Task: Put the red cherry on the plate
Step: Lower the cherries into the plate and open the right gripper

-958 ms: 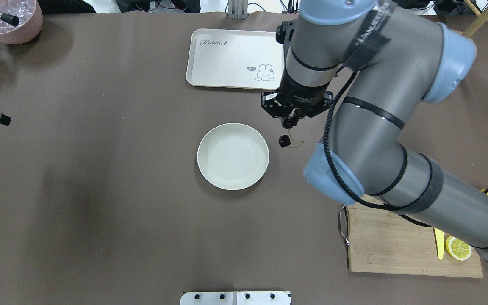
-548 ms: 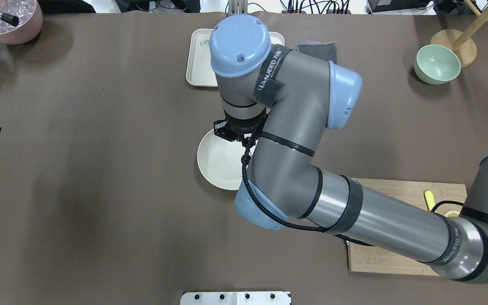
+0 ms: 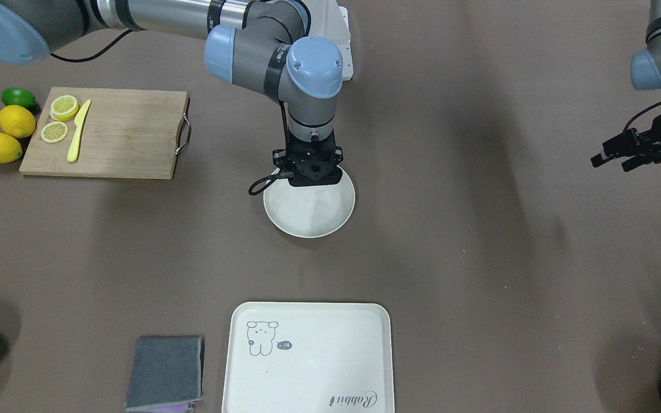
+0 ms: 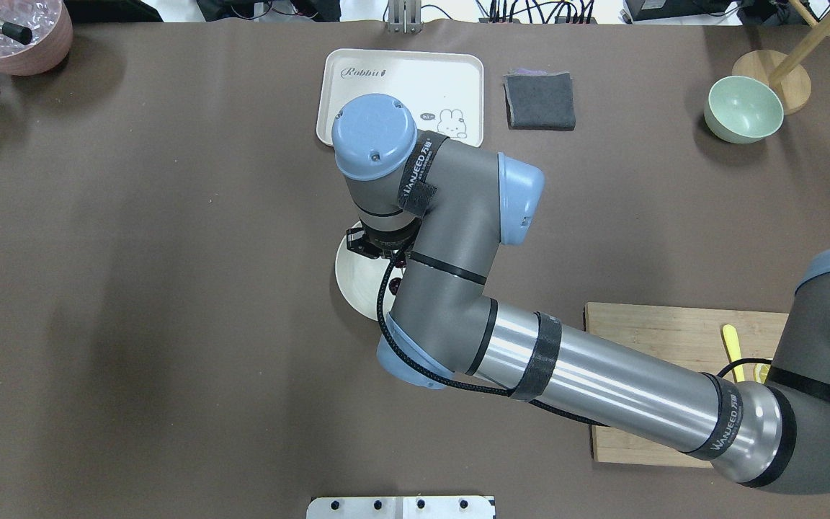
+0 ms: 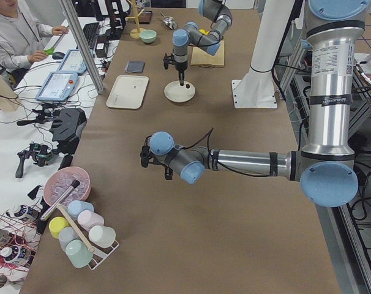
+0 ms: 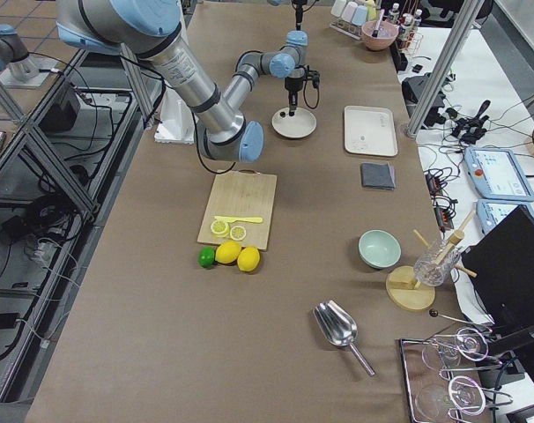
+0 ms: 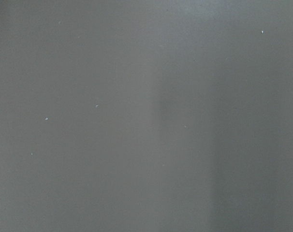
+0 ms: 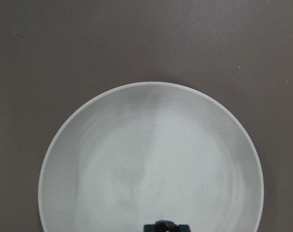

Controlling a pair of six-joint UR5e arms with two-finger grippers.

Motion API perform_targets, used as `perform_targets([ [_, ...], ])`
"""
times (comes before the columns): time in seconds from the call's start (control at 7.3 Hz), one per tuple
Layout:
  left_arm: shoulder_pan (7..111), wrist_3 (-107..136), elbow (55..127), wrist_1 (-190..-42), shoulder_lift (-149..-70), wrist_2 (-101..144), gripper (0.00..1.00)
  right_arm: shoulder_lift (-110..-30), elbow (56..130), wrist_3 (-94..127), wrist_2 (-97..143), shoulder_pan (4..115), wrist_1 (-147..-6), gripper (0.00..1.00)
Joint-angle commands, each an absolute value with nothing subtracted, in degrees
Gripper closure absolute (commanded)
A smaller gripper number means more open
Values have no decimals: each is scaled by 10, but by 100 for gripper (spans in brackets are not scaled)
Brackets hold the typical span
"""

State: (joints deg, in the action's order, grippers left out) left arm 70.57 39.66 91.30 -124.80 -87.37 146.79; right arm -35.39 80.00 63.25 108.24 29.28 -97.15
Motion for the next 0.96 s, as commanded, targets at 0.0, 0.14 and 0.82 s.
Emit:
perform_targets([
  [0.0, 706, 398, 913, -1248, -873, 1468, 3, -355, 767, 631, 1082, 293, -948, 100],
  [0.14, 706, 412, 917, -1248, -874, 1468, 3, -360, 746, 632, 1082, 292, -918, 100],
  [0.82, 705, 419, 926, -1248, -874, 1468, 3, -374, 743, 634, 1083, 288, -889, 0],
])
